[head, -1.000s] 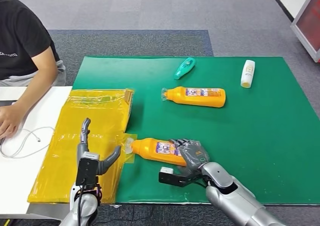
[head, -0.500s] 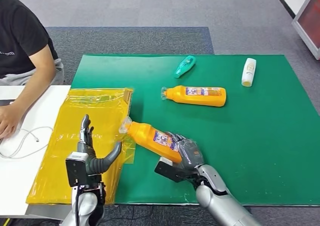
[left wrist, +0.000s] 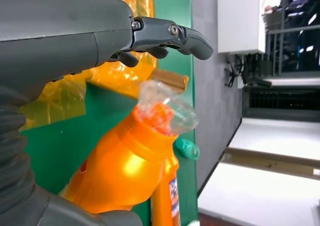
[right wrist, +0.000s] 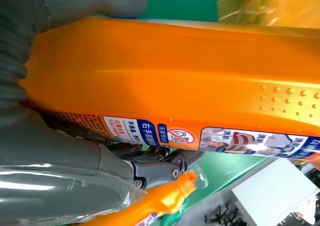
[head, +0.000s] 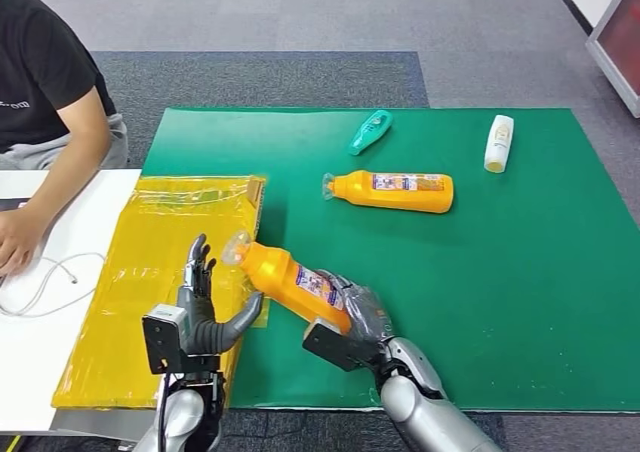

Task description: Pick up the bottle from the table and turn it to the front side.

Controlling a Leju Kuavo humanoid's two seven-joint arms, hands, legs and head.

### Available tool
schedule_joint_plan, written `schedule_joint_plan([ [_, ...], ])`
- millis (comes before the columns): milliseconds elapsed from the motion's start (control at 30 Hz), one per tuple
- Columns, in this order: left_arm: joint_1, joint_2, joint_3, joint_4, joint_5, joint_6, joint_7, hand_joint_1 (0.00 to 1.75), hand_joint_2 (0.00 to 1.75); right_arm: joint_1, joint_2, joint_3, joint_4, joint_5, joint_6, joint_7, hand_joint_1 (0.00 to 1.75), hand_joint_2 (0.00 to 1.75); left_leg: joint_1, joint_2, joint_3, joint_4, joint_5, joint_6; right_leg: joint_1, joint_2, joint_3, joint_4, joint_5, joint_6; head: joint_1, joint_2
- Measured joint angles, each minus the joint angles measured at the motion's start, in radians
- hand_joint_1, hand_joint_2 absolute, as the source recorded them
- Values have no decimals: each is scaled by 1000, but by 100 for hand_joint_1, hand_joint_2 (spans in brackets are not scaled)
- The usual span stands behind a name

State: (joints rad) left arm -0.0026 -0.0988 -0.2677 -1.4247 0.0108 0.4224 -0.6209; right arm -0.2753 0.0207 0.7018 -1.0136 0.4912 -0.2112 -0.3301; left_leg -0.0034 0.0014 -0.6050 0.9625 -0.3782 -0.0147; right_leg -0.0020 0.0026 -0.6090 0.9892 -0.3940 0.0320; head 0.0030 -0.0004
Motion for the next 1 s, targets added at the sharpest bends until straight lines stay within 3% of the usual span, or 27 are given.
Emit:
schedule_joint_plan([
  [133, 0, 0, -4, 0, 11, 6, 0, 0, 175, 18, -1, 0, -69, -35, 15, -12, 175, 175, 0, 0, -2, 0, 0, 0, 0, 0, -2, 0, 0, 0, 0, 0],
  [300, 0, -1, -4, 0, -45, 90, -52, 0, 175, 23, -4, -1, -136, -57, 11, -21, 175, 175, 0, 0, -3, 0, 0, 0, 0, 0, -3, 0, 0, 0, 0, 0],
  [533, 1, 0, -9, 0, -70, 125, -66, 0, 175, 34, -8, -8, -191, -69, -12, -28, 163, 175, 0, 0, -4, 0, 0, 0, 0, 0, -4, 0, -1, 1, 0, 0],
  [833, -7, 8, -29, 1, -11, 35, -20, 0, 175, 39, -10, -2, -200, -57, -1, -33, 157, 175, 0, 0, -5, 0, 0, 0, 0, 0, -4, 0, -1, 1, 0, 0],
  [1000, -15, 12, -35, 0, 27, -31, -6, 0, 175, 44, -11, 3, -199, -42, -10, -33, 132, 175, 0, 0, -5, 0, 0, 0, 0, 0, -5, 0, -1, 1, 0, 0],
])
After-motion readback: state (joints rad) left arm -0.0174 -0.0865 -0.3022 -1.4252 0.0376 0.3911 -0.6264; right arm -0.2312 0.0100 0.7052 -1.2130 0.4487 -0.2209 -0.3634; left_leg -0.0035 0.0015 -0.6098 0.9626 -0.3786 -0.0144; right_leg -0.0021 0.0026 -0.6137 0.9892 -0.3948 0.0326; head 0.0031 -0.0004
